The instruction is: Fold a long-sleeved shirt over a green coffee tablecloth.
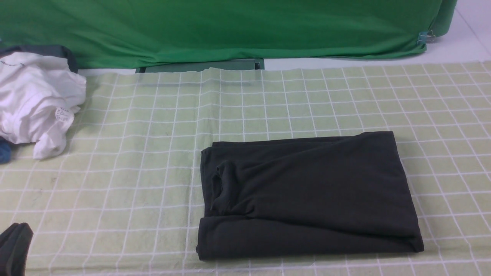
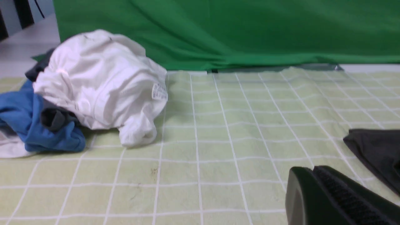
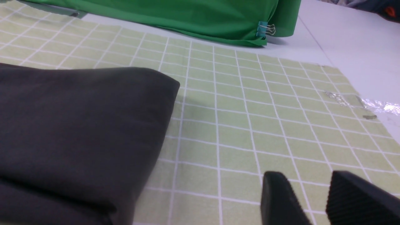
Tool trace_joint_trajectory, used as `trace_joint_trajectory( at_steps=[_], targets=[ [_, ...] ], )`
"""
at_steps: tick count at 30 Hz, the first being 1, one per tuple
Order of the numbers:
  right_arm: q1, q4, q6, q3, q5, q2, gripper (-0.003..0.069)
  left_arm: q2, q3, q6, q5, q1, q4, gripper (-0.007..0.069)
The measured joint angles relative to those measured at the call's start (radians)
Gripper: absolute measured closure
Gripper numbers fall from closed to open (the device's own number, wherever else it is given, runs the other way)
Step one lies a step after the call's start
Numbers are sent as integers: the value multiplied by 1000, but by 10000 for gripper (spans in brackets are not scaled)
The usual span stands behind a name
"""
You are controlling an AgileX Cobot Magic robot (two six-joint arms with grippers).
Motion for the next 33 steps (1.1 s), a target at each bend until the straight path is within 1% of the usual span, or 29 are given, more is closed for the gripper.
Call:
trace_joint_trajectory(
  at_steps=[8,33],
  targets=[
    [0,0,0,0,0,0,421,0,0,1,6,25,6,610],
    [0,0,0,0,0,0,418,0,0,1,6,25,6,608]
  ],
)
